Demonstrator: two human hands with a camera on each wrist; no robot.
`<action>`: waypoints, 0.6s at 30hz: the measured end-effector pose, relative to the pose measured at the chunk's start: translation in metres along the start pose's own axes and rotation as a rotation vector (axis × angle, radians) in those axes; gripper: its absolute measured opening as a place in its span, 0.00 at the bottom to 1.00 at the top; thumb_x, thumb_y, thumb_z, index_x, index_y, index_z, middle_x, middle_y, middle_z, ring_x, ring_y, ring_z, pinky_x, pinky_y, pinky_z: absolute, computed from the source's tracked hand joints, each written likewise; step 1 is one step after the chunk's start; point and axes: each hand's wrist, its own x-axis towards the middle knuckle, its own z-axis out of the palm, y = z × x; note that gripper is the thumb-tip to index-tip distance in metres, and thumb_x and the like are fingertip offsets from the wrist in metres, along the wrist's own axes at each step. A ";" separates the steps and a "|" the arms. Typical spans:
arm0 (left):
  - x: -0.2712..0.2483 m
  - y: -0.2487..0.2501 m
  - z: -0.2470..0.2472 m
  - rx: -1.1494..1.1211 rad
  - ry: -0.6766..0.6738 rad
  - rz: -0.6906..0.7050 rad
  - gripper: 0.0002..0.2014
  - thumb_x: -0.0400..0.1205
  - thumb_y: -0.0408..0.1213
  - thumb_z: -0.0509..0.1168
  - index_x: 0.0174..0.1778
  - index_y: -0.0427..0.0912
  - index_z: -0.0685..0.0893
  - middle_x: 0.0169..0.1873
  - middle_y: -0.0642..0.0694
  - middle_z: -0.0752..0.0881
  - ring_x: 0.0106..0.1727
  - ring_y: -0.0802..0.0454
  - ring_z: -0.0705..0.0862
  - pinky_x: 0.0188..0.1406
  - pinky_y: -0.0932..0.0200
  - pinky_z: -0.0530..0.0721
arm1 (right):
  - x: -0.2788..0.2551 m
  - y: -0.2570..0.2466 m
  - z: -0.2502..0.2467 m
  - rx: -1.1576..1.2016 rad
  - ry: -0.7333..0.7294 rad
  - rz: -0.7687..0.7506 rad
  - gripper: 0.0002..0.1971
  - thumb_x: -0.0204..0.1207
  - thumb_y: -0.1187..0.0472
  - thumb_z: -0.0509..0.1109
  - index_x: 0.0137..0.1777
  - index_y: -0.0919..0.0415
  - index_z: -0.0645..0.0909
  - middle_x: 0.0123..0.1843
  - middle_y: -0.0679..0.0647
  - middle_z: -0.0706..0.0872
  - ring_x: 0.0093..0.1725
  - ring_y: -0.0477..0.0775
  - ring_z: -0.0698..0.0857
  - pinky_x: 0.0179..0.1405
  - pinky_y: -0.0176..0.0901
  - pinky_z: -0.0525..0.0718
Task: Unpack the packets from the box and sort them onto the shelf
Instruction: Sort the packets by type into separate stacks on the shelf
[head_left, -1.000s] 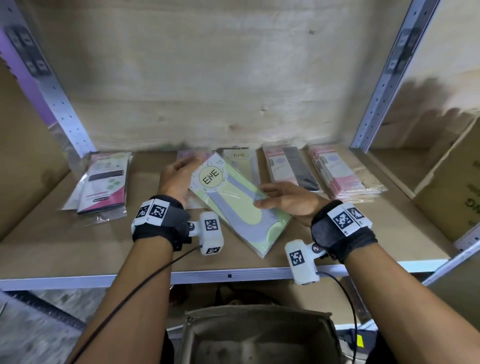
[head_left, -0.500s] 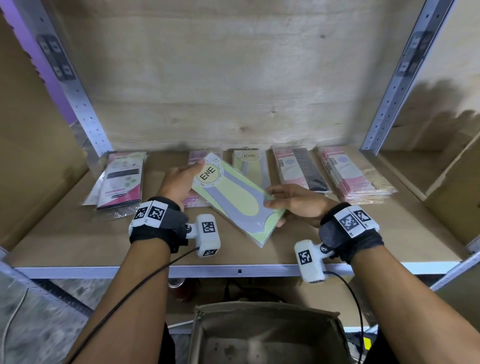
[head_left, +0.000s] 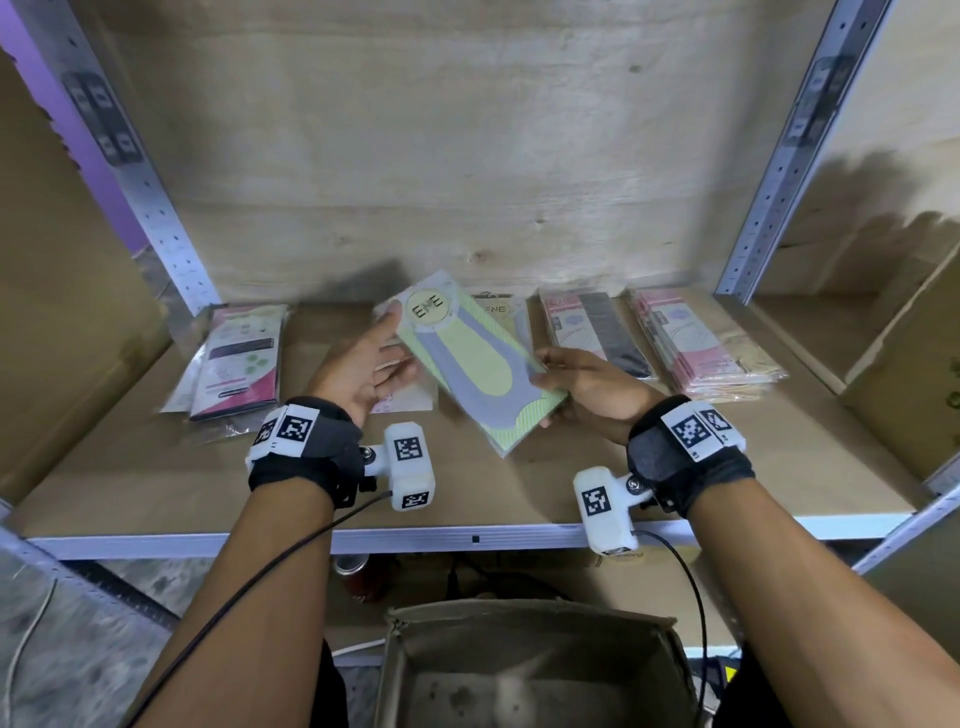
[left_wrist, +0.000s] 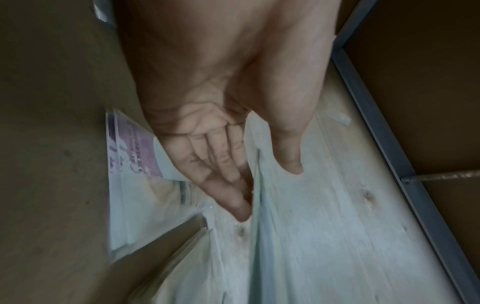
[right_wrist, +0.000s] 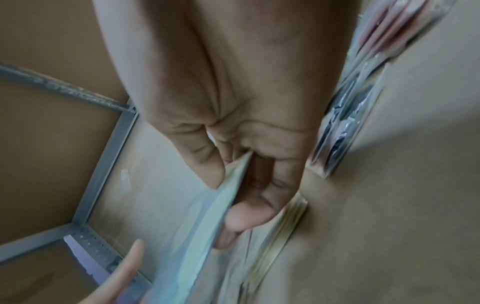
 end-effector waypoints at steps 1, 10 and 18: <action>-0.001 -0.002 0.003 0.036 -0.036 -0.005 0.23 0.77 0.56 0.74 0.62 0.45 0.87 0.52 0.43 0.93 0.52 0.50 0.93 0.44 0.61 0.90 | 0.001 0.000 0.002 0.080 0.028 -0.002 0.09 0.84 0.71 0.61 0.55 0.63 0.82 0.46 0.65 0.86 0.39 0.64 0.79 0.33 0.48 0.82; -0.004 -0.012 0.019 0.353 -0.254 -0.002 0.14 0.79 0.33 0.76 0.60 0.40 0.86 0.51 0.46 0.93 0.49 0.51 0.92 0.42 0.63 0.89 | 0.015 0.002 0.017 0.217 0.171 -0.028 0.12 0.81 0.76 0.64 0.63 0.73 0.76 0.51 0.66 0.86 0.44 0.63 0.88 0.38 0.48 0.92; 0.010 -0.009 0.023 0.444 -0.218 0.009 0.18 0.81 0.37 0.73 0.66 0.40 0.79 0.50 0.39 0.91 0.39 0.49 0.90 0.37 0.61 0.89 | 0.029 -0.003 0.013 0.175 0.288 -0.010 0.08 0.77 0.76 0.70 0.54 0.68 0.80 0.55 0.67 0.84 0.47 0.64 0.89 0.40 0.51 0.93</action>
